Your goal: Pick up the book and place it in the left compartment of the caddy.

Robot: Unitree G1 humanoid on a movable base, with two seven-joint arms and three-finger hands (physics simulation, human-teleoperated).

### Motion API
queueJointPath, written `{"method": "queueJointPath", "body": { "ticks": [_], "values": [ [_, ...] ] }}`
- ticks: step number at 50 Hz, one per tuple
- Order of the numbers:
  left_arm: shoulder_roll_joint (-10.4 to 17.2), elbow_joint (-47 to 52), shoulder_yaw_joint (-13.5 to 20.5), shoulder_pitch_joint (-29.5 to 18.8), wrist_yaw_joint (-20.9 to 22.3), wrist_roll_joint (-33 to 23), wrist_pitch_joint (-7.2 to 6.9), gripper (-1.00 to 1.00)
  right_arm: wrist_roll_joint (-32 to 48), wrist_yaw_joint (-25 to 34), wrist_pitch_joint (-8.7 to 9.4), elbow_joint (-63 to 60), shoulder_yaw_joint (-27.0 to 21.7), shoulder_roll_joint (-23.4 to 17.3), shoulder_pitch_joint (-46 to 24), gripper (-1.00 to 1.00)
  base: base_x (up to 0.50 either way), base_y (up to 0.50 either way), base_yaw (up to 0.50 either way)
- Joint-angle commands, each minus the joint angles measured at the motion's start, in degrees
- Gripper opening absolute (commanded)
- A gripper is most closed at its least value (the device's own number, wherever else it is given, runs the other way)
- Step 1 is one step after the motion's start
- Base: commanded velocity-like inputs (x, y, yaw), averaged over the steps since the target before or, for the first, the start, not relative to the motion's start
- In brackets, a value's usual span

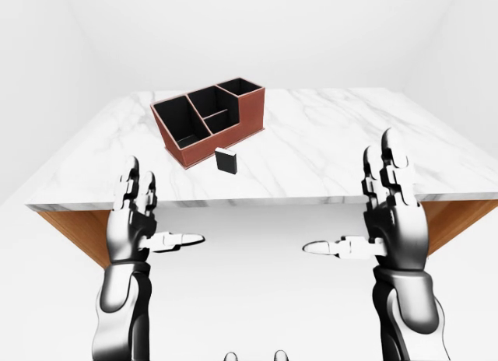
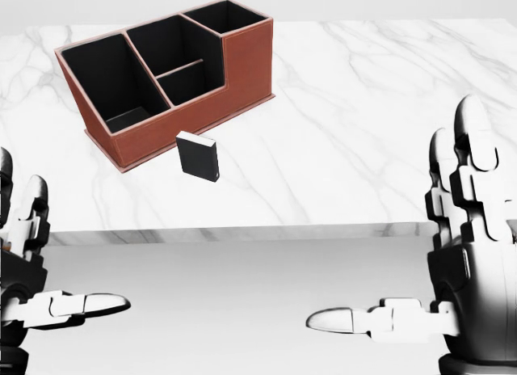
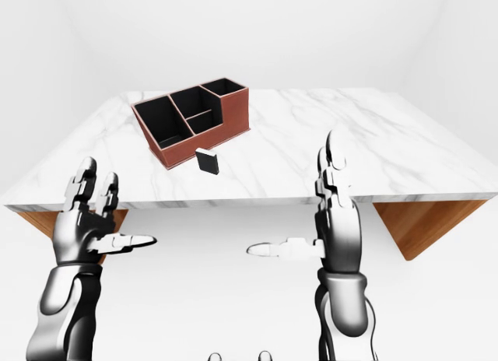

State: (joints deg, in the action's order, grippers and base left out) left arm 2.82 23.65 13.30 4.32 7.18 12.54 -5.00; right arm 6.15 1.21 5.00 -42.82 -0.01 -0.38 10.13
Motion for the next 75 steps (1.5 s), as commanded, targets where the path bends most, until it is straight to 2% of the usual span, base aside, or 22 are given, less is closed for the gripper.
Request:
{"method": "queueJointPath", "body": {
  "ticks": [1, 13, 33, 37, 75],
  "values": [
    [0.8, 1.1, 2.7, -0.7, -0.1, 2.4, 0.00, 1.00, 4.2, 1.2, 0.00, -10.5, 0.9, 0.4, 1.7, 1.00, 0.00, 0.00, 0.00],
    [1.2, 1.3, 3.6, -1.0, -0.4, 3.1, 0.00, 1.00, 10.6, 1.9, 0.00, -10.9, 3.5, -0.5, 2.8, 1.00, 0.00, 0.08, 0.00],
    [1.3, 1.8, 4.1, -1.1, -0.5, 3.2, 0.00, 1.00, 7.7, 1.6, 0.00, -10.7, 3.3, 0.2, 2.7, 1.00, 0.00, 0.50, 0.00],
    [1.3, 2.1, 4.1, -1.0, -0.5, 3.2, 0.00, 1.00, 4.9, 2.0, 0.00, -10.7, 3.1, 0.6, 3.3, 1.00, 0.08, 0.50, 0.00],
    [1.2, 3.3, 4.4, -0.7, -0.3, 3.4, 0.00, 1.00, 2.0, 2.0, 0.00, -10.6, 2.7, 0.0, 3.6, 1.00, 0.50, 0.09, 0.00]
  ]
}}
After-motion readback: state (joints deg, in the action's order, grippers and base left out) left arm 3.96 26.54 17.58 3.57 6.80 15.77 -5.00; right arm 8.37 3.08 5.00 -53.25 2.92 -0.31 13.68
